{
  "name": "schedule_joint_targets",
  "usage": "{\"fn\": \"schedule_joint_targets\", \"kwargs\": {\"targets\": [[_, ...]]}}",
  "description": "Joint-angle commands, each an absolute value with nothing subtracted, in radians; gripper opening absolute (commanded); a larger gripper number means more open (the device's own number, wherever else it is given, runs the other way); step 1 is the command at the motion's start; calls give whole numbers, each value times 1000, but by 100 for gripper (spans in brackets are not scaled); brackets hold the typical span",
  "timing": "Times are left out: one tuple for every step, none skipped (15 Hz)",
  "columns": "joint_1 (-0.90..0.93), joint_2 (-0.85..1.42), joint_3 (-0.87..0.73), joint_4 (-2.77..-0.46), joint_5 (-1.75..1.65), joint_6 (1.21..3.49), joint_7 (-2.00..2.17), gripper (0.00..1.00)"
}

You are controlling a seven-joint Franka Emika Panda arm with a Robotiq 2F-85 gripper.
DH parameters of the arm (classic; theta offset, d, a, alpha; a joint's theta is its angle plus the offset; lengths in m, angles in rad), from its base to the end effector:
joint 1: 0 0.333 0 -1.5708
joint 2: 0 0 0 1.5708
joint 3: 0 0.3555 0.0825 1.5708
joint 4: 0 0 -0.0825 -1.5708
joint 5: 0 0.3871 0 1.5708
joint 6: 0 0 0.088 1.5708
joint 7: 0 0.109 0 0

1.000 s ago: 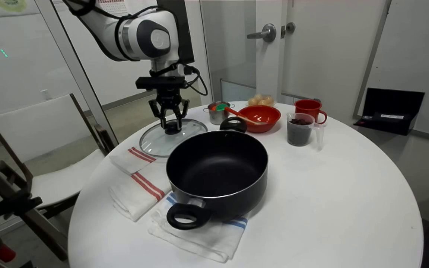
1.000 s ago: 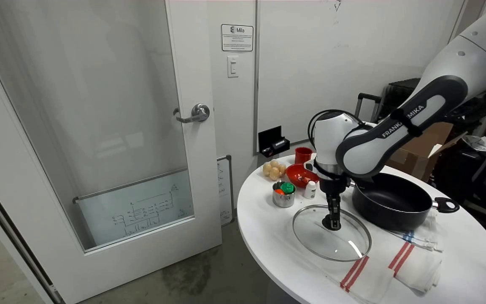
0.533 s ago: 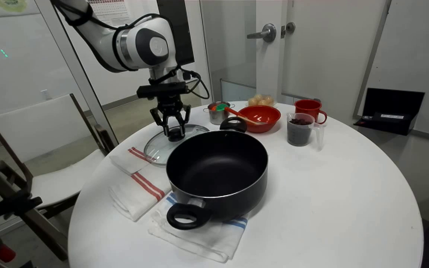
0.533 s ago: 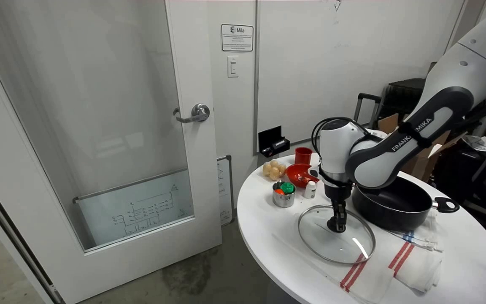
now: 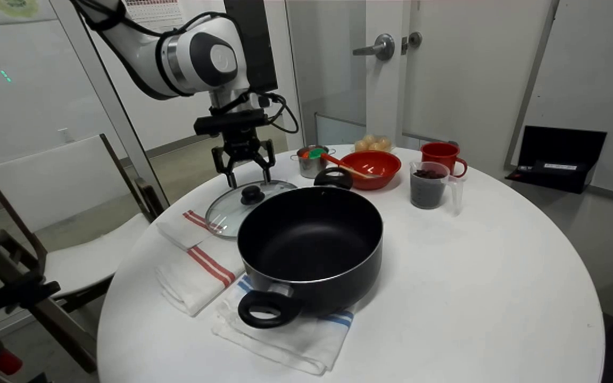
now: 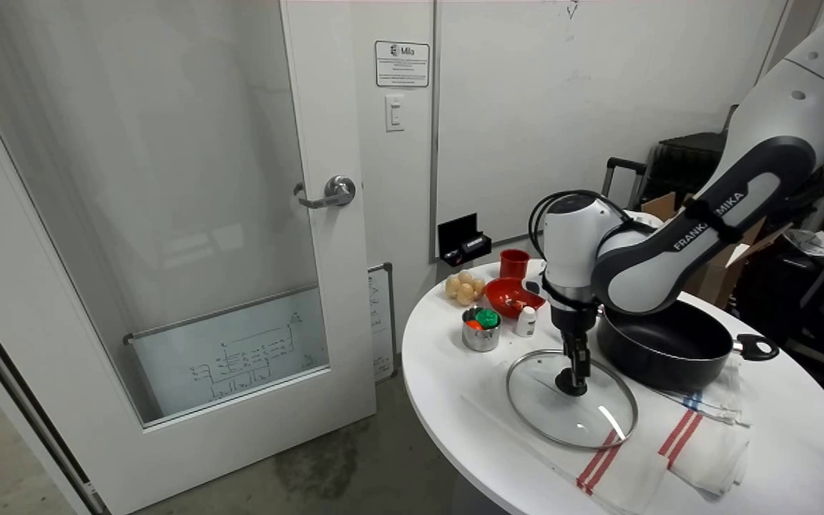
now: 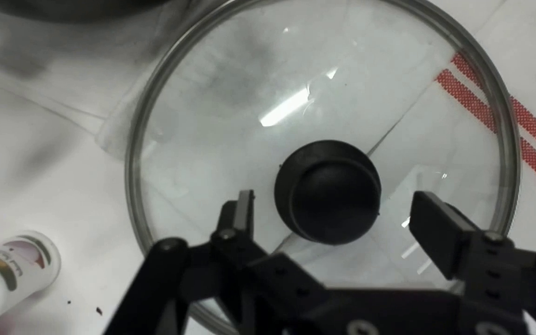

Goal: Remove the glass lid from the black pot and put it on the tea towel on the table

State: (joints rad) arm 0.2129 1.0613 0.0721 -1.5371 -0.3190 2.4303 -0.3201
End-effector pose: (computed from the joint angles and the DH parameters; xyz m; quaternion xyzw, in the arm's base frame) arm 0.6648 0.1870 0.0248 0.9100 0.4023 -0.0804 0.0594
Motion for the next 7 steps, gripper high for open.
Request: {"fn": "schedule_joint_targets", "kwargs": {"targets": [[225, 977, 58, -1616, -347, 2454, -294, 100], [222, 961, 60, -1629, -347, 2456, -296, 100], [219, 942, 64, -1644, -345, 2455, -299, 100], [214, 923, 70, -1660, -342, 2453, -306, 100], [204, 901, 82, -1681, -333, 2452, -317, 100], [201, 883, 87, -1699, -331, 2453, -319, 100], [198, 865, 94, -1714, -326, 2445, -321, 100]]}}
